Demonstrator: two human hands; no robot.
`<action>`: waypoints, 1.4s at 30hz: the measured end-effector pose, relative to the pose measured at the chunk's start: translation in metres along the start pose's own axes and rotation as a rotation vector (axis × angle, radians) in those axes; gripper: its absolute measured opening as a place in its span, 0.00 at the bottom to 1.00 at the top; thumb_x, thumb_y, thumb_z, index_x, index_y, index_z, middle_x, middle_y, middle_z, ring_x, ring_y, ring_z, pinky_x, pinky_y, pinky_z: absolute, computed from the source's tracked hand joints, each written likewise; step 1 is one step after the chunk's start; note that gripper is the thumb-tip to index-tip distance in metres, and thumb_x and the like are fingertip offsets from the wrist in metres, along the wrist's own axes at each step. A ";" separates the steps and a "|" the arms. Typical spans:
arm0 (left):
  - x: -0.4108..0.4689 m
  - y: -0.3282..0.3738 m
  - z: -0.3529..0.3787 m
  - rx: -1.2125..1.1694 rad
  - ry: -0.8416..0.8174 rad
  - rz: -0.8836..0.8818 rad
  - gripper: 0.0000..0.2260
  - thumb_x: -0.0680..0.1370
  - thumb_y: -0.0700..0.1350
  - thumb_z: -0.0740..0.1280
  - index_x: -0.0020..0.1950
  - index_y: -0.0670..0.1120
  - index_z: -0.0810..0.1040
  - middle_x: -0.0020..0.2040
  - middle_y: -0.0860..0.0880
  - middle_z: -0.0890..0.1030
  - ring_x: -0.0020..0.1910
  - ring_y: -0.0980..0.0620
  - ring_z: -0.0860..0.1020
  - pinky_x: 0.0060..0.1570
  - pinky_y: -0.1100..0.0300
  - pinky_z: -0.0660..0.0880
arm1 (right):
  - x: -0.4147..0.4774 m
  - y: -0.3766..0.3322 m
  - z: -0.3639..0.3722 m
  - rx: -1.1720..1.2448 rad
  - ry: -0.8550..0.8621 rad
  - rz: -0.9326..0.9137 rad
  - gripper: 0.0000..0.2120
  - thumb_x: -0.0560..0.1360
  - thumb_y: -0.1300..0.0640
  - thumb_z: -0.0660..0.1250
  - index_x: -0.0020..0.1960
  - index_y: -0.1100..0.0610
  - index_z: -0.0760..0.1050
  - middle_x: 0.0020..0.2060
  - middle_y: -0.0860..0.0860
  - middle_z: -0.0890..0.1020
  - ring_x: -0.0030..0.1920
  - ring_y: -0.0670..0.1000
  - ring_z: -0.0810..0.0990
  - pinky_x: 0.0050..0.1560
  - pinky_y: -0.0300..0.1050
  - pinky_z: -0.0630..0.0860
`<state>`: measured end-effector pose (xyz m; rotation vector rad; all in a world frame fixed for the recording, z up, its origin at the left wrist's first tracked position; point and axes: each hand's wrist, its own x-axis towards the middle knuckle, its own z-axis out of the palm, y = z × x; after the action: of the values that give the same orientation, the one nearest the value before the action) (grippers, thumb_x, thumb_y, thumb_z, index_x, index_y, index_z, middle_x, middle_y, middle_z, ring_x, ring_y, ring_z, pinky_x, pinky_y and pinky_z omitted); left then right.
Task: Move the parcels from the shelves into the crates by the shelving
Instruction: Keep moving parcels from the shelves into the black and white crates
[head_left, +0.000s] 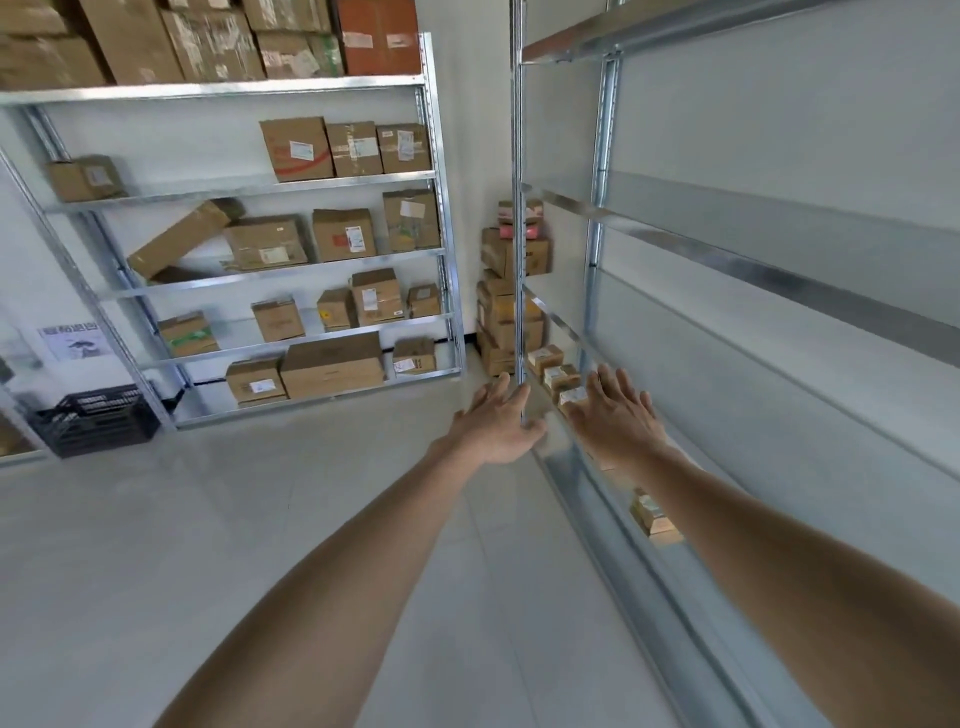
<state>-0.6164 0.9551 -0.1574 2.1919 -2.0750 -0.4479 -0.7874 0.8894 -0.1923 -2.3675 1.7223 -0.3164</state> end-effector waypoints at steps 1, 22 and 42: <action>0.011 -0.003 0.000 -0.002 -0.008 -0.005 0.33 0.85 0.62 0.54 0.85 0.51 0.46 0.84 0.49 0.40 0.83 0.45 0.41 0.78 0.35 0.50 | 0.011 0.001 0.003 0.003 -0.002 -0.004 0.33 0.84 0.41 0.47 0.84 0.54 0.44 0.83 0.51 0.44 0.82 0.54 0.40 0.81 0.58 0.44; 0.343 -0.156 -0.048 -0.006 -0.095 0.093 0.33 0.85 0.59 0.56 0.85 0.52 0.45 0.84 0.49 0.38 0.83 0.45 0.39 0.78 0.35 0.49 | 0.338 -0.047 0.077 -0.034 -0.050 0.091 0.32 0.85 0.43 0.47 0.84 0.56 0.45 0.83 0.52 0.44 0.82 0.55 0.40 0.81 0.59 0.43; 0.646 -0.264 -0.099 0.025 -0.121 0.120 0.33 0.85 0.60 0.57 0.85 0.52 0.47 0.84 0.48 0.40 0.83 0.44 0.40 0.78 0.35 0.51 | 0.664 -0.074 0.134 -0.057 -0.033 0.098 0.34 0.84 0.40 0.49 0.84 0.55 0.45 0.83 0.52 0.45 0.82 0.55 0.42 0.81 0.61 0.45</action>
<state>-0.3132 0.3221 -0.2289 2.0879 -2.2702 -0.5584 -0.4829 0.2840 -0.2618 -2.3038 1.8484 -0.2146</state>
